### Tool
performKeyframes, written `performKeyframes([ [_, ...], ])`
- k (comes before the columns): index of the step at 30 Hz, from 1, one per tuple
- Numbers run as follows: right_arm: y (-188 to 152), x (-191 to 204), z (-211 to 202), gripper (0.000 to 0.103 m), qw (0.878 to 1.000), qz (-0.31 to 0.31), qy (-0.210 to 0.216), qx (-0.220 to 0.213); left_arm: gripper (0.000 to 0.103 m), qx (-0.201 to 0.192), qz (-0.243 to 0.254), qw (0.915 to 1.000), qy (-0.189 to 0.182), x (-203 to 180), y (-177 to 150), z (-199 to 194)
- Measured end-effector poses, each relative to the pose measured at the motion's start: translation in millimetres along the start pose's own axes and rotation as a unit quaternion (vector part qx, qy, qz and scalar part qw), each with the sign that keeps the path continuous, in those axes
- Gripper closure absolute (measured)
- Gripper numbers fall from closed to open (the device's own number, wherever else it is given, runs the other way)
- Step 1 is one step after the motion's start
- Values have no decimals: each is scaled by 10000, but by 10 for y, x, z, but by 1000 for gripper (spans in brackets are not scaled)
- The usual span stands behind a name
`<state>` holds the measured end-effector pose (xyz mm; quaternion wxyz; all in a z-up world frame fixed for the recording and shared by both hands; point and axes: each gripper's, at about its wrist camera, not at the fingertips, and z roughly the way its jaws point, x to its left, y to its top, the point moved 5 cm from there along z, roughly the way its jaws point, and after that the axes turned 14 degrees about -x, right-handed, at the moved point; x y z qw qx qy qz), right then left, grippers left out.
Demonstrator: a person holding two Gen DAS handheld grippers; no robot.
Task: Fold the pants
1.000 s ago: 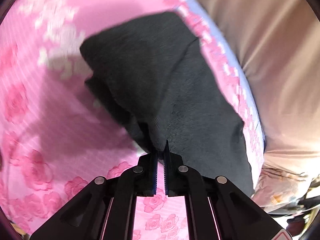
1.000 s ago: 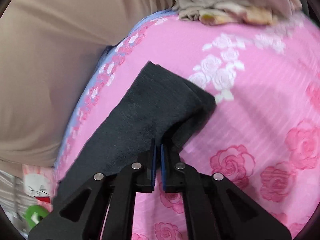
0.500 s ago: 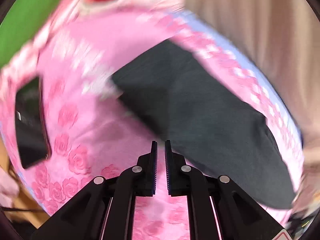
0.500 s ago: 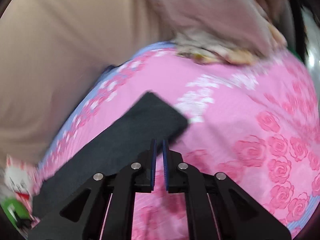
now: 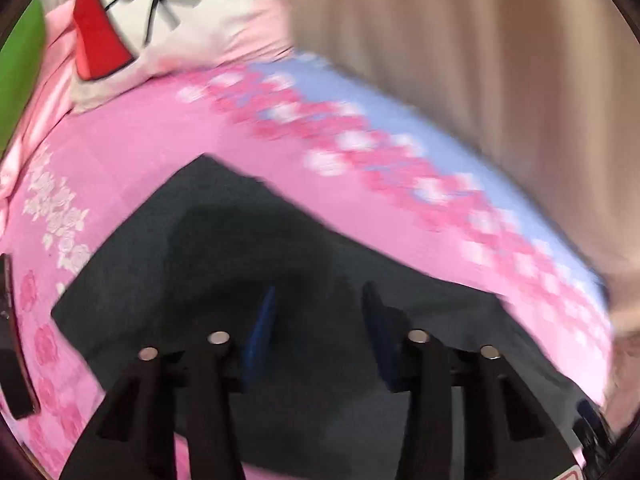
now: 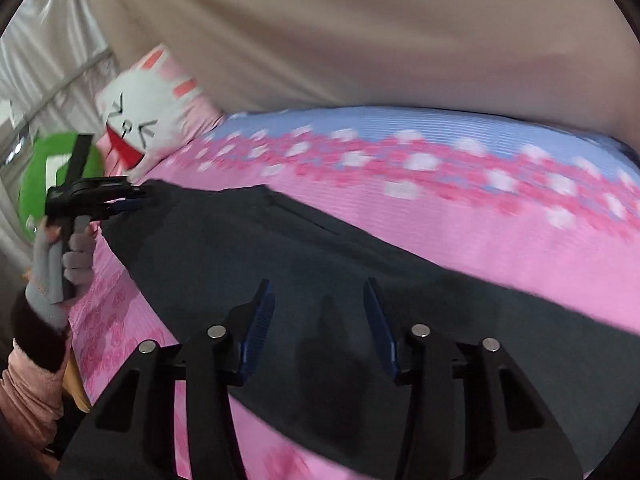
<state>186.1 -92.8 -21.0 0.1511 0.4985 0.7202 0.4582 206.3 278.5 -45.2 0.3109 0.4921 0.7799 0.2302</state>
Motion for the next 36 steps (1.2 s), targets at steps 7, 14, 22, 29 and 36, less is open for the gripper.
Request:
performKeyframes([
  [7, 181, 360, 1171, 59, 9983, -229, 48, 532, 75, 403, -115, 9989, -198, 150, 78, 355],
  [14, 202, 349, 1296, 101, 9939, -925, -383, 454, 75, 213, -445, 9969, -616, 254, 141, 417],
  [22, 231, 404, 949, 97, 9984, -526, -192, -25, 66, -579, 21, 9963, -639, 253, 23, -118],
  [29, -412, 651, 378, 74, 9979, -430, 324, 356, 41, -1251, 32, 9920, -155, 801, -108, -885],
  [36, -839, 960, 359, 72, 9912, -1209, 281, 458, 41, -822, 29, 9965, -132, 628, -342, -723],
])
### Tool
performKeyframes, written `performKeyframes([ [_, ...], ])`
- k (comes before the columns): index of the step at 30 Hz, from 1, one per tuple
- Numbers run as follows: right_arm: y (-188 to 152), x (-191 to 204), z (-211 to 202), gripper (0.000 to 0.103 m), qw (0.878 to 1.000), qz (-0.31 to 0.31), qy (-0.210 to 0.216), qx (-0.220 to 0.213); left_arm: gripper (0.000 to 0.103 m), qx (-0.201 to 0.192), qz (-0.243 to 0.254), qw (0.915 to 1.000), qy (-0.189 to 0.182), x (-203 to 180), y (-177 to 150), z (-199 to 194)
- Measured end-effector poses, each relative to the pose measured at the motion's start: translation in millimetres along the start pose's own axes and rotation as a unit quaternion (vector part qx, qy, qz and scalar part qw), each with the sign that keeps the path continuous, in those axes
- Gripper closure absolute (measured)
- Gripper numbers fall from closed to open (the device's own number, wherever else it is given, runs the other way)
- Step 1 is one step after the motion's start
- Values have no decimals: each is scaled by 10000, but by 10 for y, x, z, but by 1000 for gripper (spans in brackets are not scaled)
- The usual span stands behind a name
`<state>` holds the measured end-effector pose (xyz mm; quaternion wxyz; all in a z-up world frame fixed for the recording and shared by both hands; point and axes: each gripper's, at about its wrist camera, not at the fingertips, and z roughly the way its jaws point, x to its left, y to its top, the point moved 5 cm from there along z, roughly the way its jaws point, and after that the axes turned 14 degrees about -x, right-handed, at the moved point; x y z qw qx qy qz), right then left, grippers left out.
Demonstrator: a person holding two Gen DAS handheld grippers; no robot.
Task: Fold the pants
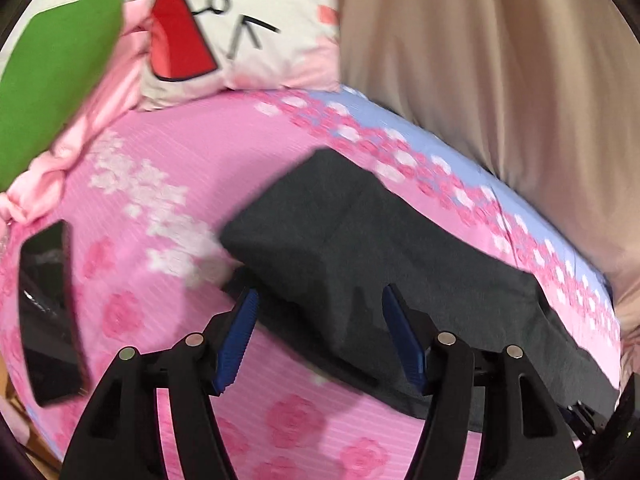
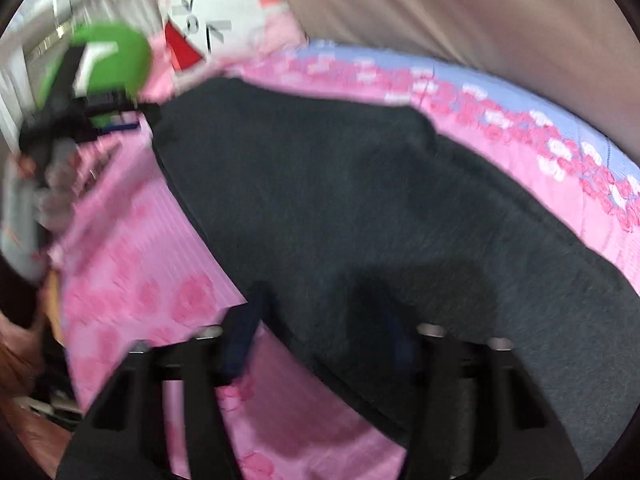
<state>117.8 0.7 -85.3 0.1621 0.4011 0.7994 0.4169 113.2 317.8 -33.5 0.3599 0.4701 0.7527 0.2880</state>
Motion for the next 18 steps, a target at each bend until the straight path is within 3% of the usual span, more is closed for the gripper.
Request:
performKeyframes([
  [2, -15, 38, -71, 90, 9997, 39, 165, 185, 41, 77, 114, 9999, -16, -154, -89, 32],
  [6, -106, -75, -208, 91, 9988, 407, 275, 35, 41, 404, 148, 9990, 79, -290, -276, 204],
  [9, 88, -362, -387, 88, 9969, 693, -12, -371, 40, 247, 273, 9991, 215, -427, -262, 175],
  [11, 269, -629, -442, 88, 9934, 974, -197, -579, 27, 238, 448, 9981, 342, -509, -281, 211],
  [12, 363, -791, -415, 88, 9912, 1123, -326, -613, 27, 332, 474, 9974, 420, -520, -316, 263],
  [14, 491, -1011, -289, 88, 9897, 1153, -652, -542, 28, 655, 484, 9952, 548, -499, -469, 386],
  [17, 562, -1050, 46, 92, 9943, 939, -447, -221, 23, 434, 860, 9928, 710, -497, -593, 358],
  [18, 521, -1092, 146, 94, 9951, 746, -649, -73, 23, 397, 892, 9927, 711, -491, -610, 341],
])
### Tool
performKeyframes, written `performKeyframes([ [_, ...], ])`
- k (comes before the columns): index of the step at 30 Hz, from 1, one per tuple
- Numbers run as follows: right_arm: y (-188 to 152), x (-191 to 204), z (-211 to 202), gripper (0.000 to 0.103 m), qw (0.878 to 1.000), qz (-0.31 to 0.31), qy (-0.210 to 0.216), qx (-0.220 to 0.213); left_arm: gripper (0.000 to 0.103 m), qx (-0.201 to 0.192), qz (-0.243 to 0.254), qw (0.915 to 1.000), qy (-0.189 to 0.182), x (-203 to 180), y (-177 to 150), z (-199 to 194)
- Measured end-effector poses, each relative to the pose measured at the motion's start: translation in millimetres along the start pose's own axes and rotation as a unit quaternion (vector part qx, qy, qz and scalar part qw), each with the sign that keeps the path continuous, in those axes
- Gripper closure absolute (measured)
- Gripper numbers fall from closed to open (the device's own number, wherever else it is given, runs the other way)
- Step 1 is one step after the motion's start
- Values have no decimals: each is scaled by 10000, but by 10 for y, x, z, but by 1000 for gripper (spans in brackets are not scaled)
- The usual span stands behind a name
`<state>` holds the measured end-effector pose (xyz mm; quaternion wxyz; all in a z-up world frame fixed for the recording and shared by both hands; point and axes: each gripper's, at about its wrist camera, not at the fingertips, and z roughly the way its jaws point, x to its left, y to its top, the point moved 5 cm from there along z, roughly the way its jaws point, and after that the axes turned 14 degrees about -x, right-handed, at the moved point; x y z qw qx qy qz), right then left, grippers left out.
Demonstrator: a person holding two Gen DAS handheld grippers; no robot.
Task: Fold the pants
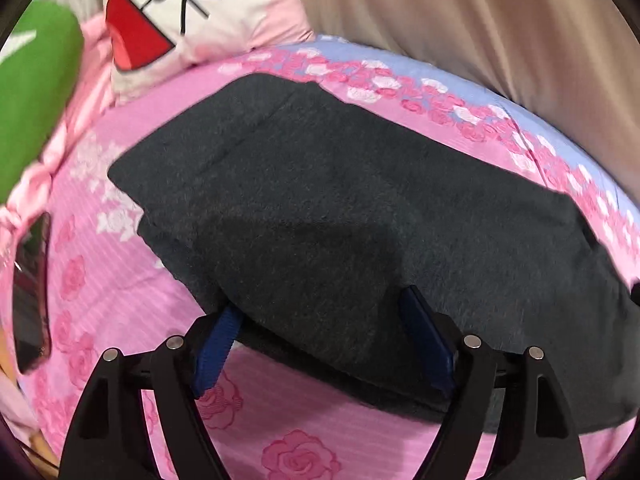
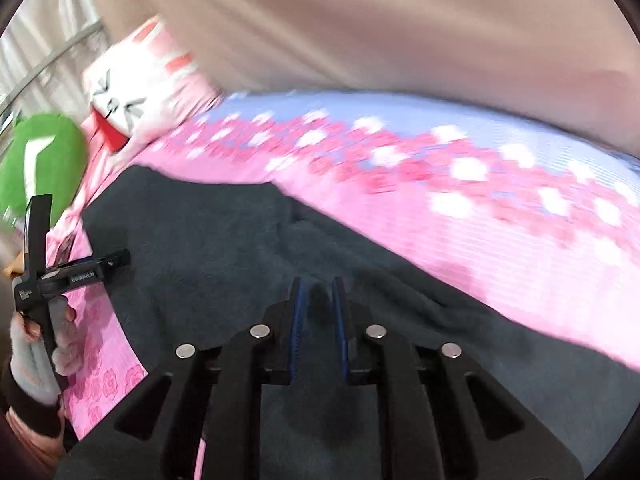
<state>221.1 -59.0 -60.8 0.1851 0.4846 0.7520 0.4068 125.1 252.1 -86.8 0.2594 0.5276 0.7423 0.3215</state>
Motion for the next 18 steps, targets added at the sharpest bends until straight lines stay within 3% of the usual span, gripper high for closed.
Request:
performKeyframes([
  [1, -27, -209, 159, 94, 9975, -251, -651, 119, 23, -21, 1, 10000, -30, 9, -9, -7],
  [2, -8, -394, 174, 103, 9978, -69, -654, -7, 23, -7, -26, 10000, -60, 22, -6, -13],
  [3, 14, -608, 112, 103, 9970, 376, -666, -96, 23, 9, -46, 10000, -75, 34, 1, -13],
  [5, 6, -995, -111, 100, 9879, 818, -1274, -330, 23, 19, -18, 10000, -64, 35, -1, -20],
  [8, -120, -1350, -617, 98, 9806, 1507, -1003, -758, 28, -67, -207, 9996, -170, 23, 37, -107],
  [10, -312, -1631, -1090, 94, 9738, 1543, -1344, -992, 28, -299, -339, 9982, -383, -44, 91, -242],
  [11, -434, -1807, -1343, 83, 9680, 1597, -1601, -1091, 28, -441, -347, 9975, -427, -91, 118, -299],
  [12, -630, -2084, -1683, 74, 9569, 1733, -2005, -1192, 28, -634, -304, 9965, -445, -158, 138, -391],
  [13, -794, -2289, -1930, 59, 9462, 1849, -2336, -1261, 28, -858, -179, 9952, -434, -260, 146, -501],
  [14, -988, -2546, -2225, 54, 9312, 2001, -2746, -1320, 27, -981, -63, 9942, -430, -349, 138, -559],
  [15, -1201, -2812, -2518, 54, 9144, 2179, -3144, -1328, 26, -1075, 48, 9931, -455, -444, 121, -605],
  [18, -1659, -3443, -3050, 52, 8842, 2581, -3671, -1295, 21, -1230, 193, 9901, -643, -762, 12, -650],
])
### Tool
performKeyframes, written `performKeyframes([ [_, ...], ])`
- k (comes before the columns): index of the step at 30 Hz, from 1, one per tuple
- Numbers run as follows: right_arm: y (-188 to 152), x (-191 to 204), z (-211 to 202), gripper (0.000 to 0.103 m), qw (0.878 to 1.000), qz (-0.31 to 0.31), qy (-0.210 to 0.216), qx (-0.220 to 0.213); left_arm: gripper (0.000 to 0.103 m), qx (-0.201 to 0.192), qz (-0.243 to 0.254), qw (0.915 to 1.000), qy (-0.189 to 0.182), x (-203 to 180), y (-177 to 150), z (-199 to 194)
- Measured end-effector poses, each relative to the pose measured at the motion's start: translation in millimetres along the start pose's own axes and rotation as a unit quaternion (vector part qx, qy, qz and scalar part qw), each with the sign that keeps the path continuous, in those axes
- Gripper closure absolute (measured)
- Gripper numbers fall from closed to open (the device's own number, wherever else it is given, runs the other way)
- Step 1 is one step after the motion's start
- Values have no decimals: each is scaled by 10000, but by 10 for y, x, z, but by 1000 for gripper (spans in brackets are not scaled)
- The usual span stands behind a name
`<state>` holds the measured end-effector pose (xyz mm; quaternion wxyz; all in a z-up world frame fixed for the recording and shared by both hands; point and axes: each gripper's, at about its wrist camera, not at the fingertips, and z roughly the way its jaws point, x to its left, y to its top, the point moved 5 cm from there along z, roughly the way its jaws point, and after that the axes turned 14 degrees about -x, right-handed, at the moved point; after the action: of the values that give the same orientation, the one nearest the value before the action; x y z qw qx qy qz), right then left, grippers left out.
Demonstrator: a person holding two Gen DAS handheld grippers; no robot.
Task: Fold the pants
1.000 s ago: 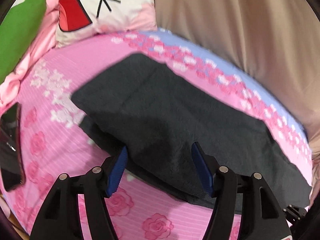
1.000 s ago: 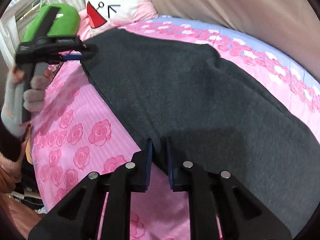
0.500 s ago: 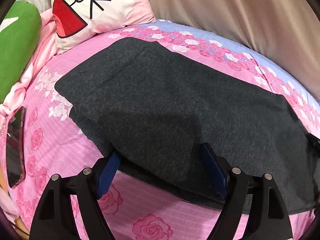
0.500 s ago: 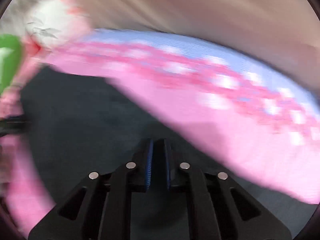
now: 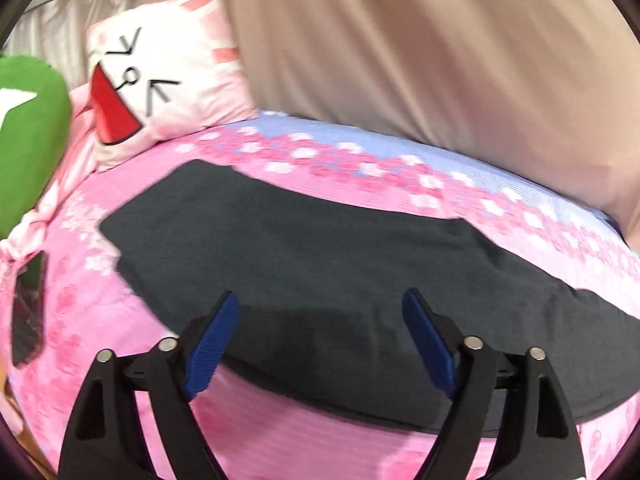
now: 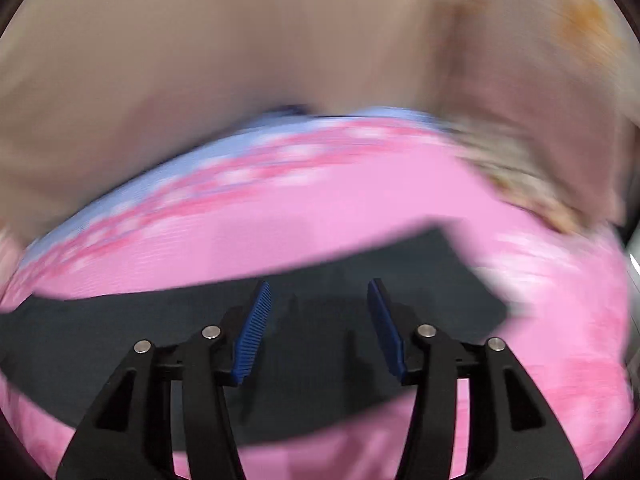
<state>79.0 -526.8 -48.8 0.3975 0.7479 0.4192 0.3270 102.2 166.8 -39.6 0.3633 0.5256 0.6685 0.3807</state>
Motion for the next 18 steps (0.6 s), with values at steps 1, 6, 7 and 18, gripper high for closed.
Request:
performKeyframes([
  [1, -1, -149, 50, 52, 10000, 47, -30, 53, 21, 6, -10, 10000, -28, -65, -27, 14],
  [6, 30, -423, 369, 44, 9995, -1, 216, 242, 21, 125, 120, 9995, 259, -279, -182, 133],
  [7, 40, -399, 445, 42, 9993, -54, 278, 250, 21, 81, 107, 9996, 244, -277, -182, 122],
  [18, 83, -500, 665, 95, 9982, -40, 466, 367, 19, 87, 394, 9978, 518, -352, -236, 164],
])
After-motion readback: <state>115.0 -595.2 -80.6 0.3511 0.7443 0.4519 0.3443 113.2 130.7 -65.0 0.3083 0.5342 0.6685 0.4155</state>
